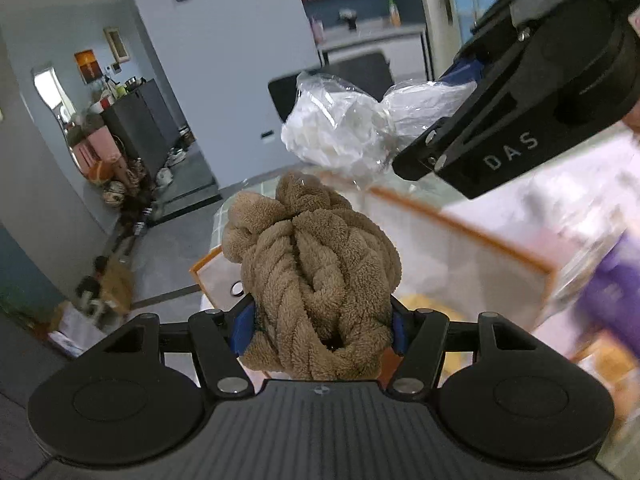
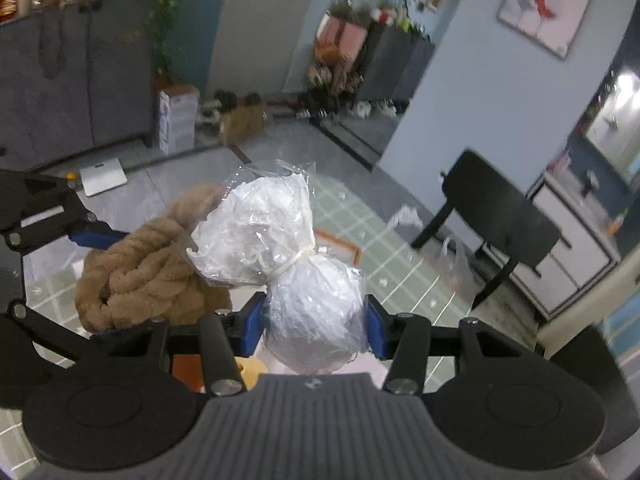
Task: Organize soft objects
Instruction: 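Lower the brown towel and plastic bag into the orange box and release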
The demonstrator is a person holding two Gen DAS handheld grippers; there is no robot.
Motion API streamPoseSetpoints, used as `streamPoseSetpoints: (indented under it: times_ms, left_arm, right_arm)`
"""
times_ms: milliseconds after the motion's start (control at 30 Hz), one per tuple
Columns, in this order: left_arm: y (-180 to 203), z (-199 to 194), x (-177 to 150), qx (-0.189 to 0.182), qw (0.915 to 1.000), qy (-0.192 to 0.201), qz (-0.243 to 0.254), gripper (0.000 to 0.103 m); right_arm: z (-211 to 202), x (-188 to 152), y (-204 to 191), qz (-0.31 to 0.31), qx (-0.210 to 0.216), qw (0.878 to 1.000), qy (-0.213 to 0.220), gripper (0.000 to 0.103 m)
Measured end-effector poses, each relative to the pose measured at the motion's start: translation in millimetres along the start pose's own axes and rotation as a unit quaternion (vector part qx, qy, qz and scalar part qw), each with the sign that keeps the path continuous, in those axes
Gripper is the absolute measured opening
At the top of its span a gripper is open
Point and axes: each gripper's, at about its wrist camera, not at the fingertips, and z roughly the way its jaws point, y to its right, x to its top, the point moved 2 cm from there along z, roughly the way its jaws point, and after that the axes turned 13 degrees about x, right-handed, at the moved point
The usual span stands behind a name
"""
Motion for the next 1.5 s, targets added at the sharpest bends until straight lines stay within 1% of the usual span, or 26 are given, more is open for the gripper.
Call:
streamPoseSetpoints:
  times_ms: [67,133,233,400,500,600,667,733,800,833,867,933,967,1133,1300,1500]
  left_arm:
    - [4,17,-3,0.003,0.9998,-0.013,0.016,0.072]
    - [3,29,-5,0.001,0.9995,-0.025,0.021,0.072]
    - [6,46,-8,0.001,0.9984,-0.044,0.035,0.072]
    - [16,55,-11,0.01,0.9957,-0.059,0.07,0.072]
    - [22,65,-15,0.009,0.9931,-0.077,0.088,0.072]
    - [23,76,-19,0.007,0.9914,-0.1,0.083,0.073]
    - [25,80,-20,0.005,0.991,-0.109,0.077,0.074]
    - [27,82,-21,0.003,0.9901,-0.114,0.082,0.074]
    - [25,80,-20,-0.003,0.9908,-0.113,0.075,0.076]
    - [23,78,-19,-0.003,0.991,-0.111,0.075,0.079]
    - [25,78,-20,-0.002,0.9906,-0.111,0.08,0.079]
    - [26,74,-22,-0.005,0.9904,-0.111,0.083,0.084]
    - [27,73,-21,-0.005,0.9907,-0.109,0.081,0.085]
    - [29,71,-20,-0.005,0.9911,-0.105,0.081,0.086]
    - [27,70,-12,-0.016,0.9922,-0.105,0.065,0.086]
    - [21,53,-4,-0.005,0.994,-0.091,0.06,0.087]
  right_arm:
    - [22,-5,2,0.008,0.002,1.0,-0.014,0.051]
    - [38,-11,3,0.016,0.007,1.0,-0.026,0.051]
    - [61,-17,6,0.034,0.024,0.999,-0.035,0.051]
    - [94,-27,10,0.061,0.036,0.996,-0.055,0.051]
    - [113,-33,10,0.074,0.042,0.994,-0.068,0.051]
    - [128,-37,12,0.087,0.049,0.992,-0.077,0.051]
    - [137,-40,11,0.095,0.053,0.991,-0.081,0.051]
    - [144,-45,10,0.094,0.052,0.99,-0.089,0.052]
    - [147,-46,6,0.082,0.044,0.992,-0.09,0.053]
    - [147,-45,5,0.08,0.041,0.992,-0.092,0.053]
    - [147,-45,3,0.071,0.038,0.992,-0.095,0.054]
    - [149,-46,-1,0.056,0.037,0.993,-0.102,0.061]
    - [150,-46,-2,0.051,0.038,0.993,-0.103,0.062]
    - [149,-47,-2,0.055,0.041,0.993,-0.097,0.063]
    - [140,-45,-1,0.051,0.04,0.993,-0.095,0.064]
    - [121,-38,-1,0.049,0.031,0.995,-0.084,0.065]
